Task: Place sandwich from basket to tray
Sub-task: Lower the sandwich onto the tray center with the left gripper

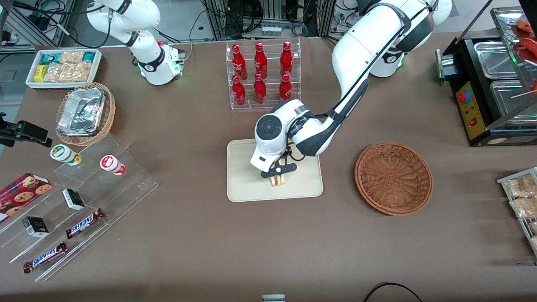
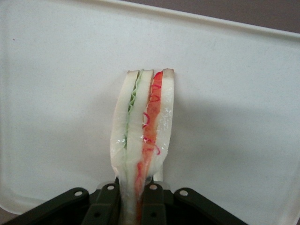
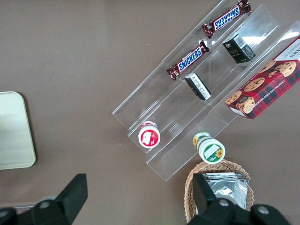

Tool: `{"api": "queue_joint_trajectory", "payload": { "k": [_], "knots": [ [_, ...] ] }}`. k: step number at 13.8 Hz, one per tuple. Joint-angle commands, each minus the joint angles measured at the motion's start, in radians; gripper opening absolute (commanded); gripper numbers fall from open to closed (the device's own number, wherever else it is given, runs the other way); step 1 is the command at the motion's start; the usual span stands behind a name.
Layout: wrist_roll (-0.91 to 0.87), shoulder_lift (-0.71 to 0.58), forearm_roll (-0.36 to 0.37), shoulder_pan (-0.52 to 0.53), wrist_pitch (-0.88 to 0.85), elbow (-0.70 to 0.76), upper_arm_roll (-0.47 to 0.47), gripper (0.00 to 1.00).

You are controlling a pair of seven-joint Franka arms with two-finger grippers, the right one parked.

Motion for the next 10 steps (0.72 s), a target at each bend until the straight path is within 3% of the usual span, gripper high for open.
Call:
{"api": "queue_joint_trajectory", "payload": {
  "k": [1, 2, 10],
  "knots": [
    [-0.039, 0.023, 0.02, -0.018, -0.017, 0.037, 0.007, 0.88],
    [-0.039, 0.02, 0.02, -0.018, -0.018, 0.037, 0.007, 1.0],
    [-0.031, -0.078, 0.007, -0.006, -0.154, 0.137, 0.001, 1.0]
  ]
}}
